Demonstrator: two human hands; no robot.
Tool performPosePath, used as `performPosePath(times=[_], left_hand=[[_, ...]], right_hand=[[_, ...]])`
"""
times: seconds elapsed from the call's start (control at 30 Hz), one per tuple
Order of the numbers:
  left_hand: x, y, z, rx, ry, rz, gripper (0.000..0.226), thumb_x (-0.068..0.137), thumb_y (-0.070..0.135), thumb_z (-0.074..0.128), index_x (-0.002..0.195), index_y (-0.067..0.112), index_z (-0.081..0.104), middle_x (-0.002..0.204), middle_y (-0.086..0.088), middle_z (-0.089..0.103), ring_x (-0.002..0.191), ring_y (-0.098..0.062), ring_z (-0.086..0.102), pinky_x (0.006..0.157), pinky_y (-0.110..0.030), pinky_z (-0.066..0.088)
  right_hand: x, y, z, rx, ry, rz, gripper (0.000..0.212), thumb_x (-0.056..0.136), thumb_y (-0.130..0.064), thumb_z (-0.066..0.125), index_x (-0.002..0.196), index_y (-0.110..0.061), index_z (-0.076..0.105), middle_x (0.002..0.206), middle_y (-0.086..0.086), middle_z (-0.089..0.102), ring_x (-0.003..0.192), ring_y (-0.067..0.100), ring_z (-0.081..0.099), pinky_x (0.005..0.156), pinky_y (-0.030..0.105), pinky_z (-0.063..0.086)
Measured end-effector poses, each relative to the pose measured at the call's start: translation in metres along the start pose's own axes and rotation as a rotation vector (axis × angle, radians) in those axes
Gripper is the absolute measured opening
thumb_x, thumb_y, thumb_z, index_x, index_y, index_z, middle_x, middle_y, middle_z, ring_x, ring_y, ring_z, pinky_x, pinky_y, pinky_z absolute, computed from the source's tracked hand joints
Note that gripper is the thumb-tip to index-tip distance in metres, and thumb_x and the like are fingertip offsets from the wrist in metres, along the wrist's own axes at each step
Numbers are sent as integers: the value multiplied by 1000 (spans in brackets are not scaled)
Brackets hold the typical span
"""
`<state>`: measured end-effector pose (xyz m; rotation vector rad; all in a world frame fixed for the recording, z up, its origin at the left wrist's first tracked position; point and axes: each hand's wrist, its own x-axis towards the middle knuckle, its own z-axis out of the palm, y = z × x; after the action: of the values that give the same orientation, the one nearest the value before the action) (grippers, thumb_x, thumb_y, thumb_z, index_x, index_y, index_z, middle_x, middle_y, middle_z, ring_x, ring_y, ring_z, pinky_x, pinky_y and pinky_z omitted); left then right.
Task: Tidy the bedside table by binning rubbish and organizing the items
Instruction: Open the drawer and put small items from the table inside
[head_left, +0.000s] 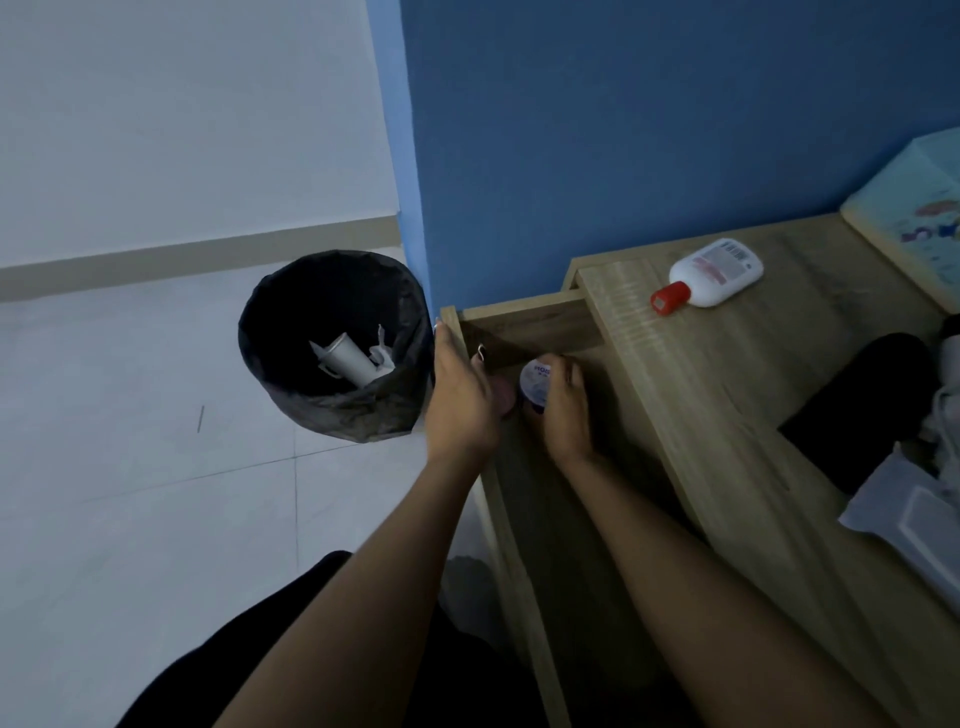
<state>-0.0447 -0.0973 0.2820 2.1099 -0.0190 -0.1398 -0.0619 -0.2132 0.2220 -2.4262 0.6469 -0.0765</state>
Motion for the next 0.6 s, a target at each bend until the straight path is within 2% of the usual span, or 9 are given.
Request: performPosePath(times=[0.17,0.37,0.5,0.6], left_hand=[[0,-1,1,13,-1,1,60,101,30,32,152,18,1,159,-5,20,136,-26,40,98,-31,36],[1,-5,2,21,-2,10,62,100,34,33,152,21,0,157,-7,25,135,-27,40,99,-36,38],[6,-10,3,49,-5,-9,61,101,37,31,151,23,0,156,-10,28,134,-29,43,101,-43,40],[2,-2,1,56,-39,-30,62,101,35,33,151,19,1,158,-12,23,138,-32,37,106,-46,36]], right_hand=[[7,0,2,-13,-37,-19,64,82,-3,66,138,-16,37,150,11,27,137,26,33,109,36,34],[-5,-11,-19,-52,-86,-51,80,80,-5,68,145,-23,26,157,9,13,145,28,16,113,43,31],[-29,-32,-65,-59,-5,-199,67,82,-18,68,140,-22,34,144,6,38,131,21,40,98,26,37],[-51,-40,-109,18,85,-200,53,87,-21,62,135,-21,42,135,4,47,122,19,49,90,21,39]])
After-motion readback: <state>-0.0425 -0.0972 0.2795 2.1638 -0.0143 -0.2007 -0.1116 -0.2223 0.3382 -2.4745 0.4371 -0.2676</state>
